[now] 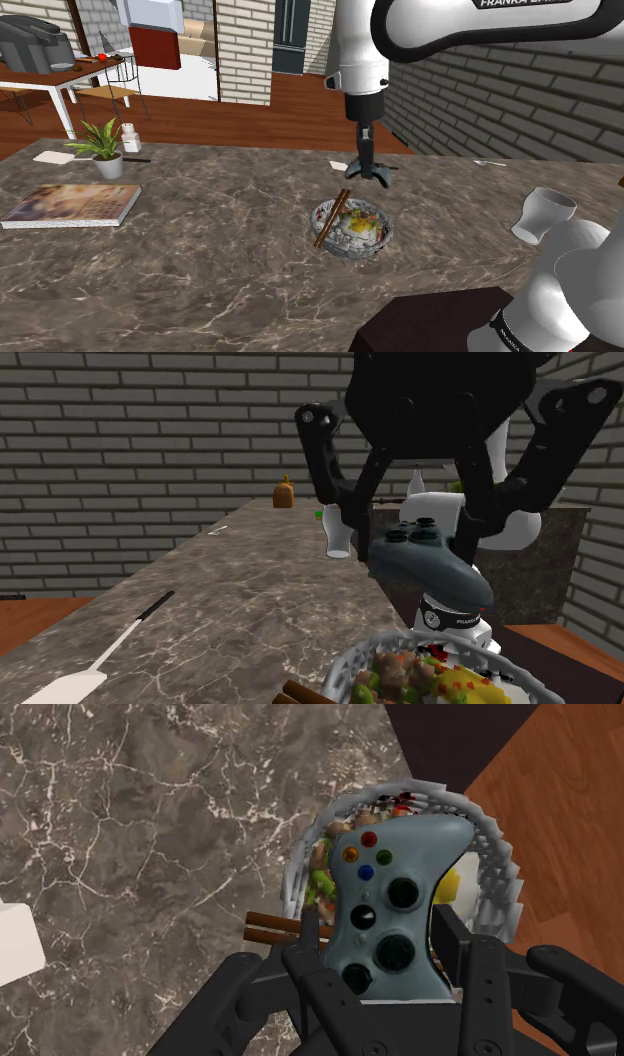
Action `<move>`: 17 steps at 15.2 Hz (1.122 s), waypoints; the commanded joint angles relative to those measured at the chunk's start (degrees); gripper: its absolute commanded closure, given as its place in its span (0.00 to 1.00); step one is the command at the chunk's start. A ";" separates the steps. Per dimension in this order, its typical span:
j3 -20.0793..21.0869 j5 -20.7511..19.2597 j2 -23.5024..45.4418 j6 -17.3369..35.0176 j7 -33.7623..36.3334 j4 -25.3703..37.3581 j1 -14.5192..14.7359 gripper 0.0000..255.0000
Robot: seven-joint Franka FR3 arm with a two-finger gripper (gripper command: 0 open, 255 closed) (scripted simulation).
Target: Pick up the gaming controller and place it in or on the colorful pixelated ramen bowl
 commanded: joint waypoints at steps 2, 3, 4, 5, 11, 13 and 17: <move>1.60 0.90 0.74 0.65 2.89 -0.06 1.26 1.00; 1.60 0.91 0.74 1.42 2.92 -0.83 1.26 1.00; 1.61 0.91 0.76 2.18 2.95 -1.59 1.27 1.00; 1.61 0.91 0.78 2.95 2.98 -2.33 1.27 1.00; 1.64 0.87 1.19 7.53 3.20 -6.51 1.29 1.00; 1.66 0.85 1.43 9.06 3.28 -7.80 1.30 1.00; 1.69 0.78 1.99 11.86 3.45 -10.05 1.30 1.00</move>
